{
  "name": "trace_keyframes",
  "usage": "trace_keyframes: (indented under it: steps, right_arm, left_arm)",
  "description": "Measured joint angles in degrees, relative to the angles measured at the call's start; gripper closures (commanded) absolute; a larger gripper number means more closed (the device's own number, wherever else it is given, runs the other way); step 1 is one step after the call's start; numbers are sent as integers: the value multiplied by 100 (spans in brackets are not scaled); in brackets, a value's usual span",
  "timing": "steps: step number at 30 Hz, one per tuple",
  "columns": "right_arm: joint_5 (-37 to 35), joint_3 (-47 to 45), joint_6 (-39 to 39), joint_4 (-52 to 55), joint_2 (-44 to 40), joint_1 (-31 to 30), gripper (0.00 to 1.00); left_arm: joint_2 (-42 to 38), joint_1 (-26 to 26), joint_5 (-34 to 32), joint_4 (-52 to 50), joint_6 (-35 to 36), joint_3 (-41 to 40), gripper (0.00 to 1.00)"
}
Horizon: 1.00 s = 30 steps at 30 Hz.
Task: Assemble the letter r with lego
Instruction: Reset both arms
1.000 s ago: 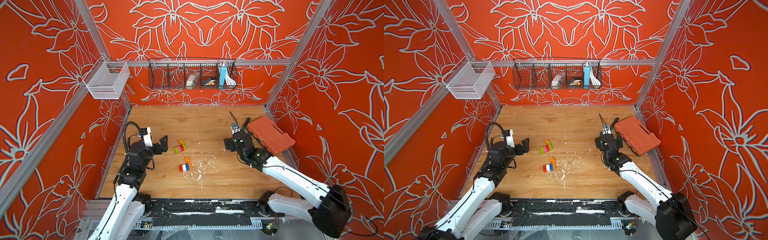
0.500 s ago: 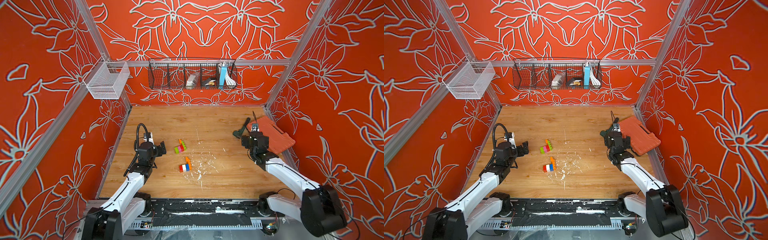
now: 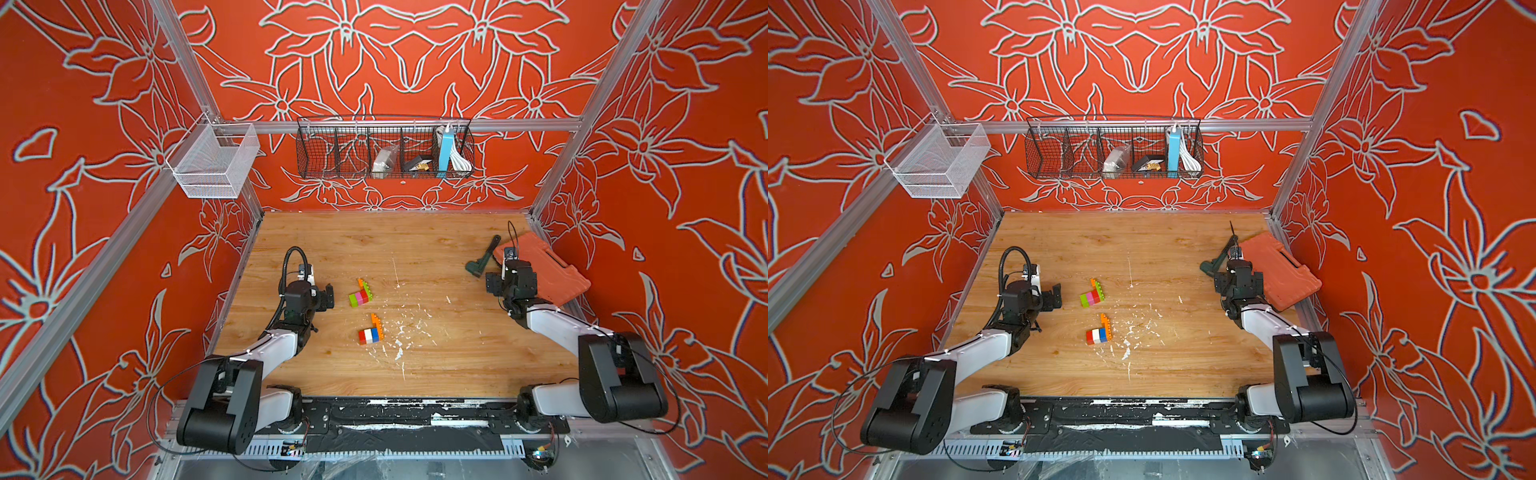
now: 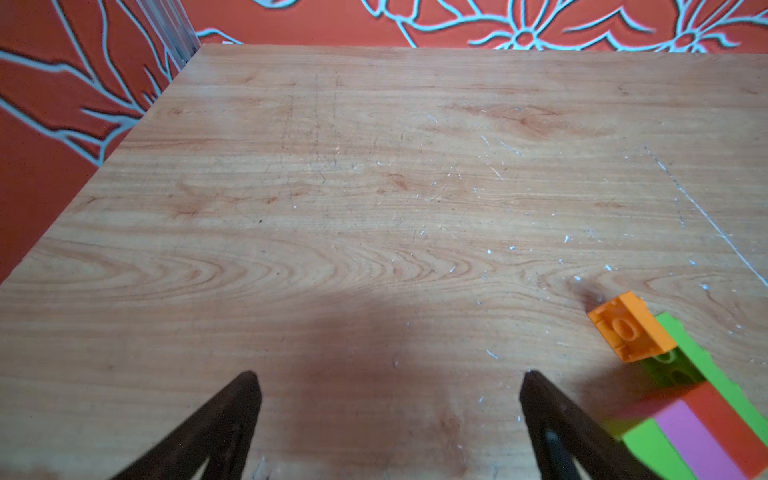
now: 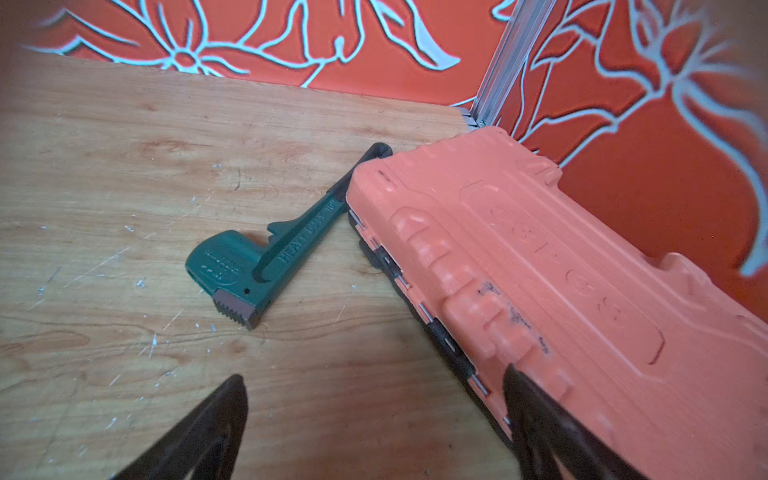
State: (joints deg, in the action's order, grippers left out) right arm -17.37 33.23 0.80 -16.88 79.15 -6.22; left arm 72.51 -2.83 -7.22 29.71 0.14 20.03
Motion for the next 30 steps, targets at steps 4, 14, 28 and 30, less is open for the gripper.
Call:
trace_keyframes:
  steps: [4, 14, 28, 30]
  right_arm:
    - [234, -44, -50, -339, 168, 72, 2]
    - [632, -839, -190, -1414, 160, 87, 2]
    - [883, -1563, -195, -2857, 146, 247, 2]
    - [918, -1517, -188, -2857, 146, 297, 2]
  left_arm:
    - [439, 155, 195, 693, 15, -144, 1]
    - [782, 177, 398, 1419, 70, -382, 1]
    - [802, 468, 481, 1438, -63, -243, 1]
    - [802, 470, 483, 1416, -87, -243, 1]
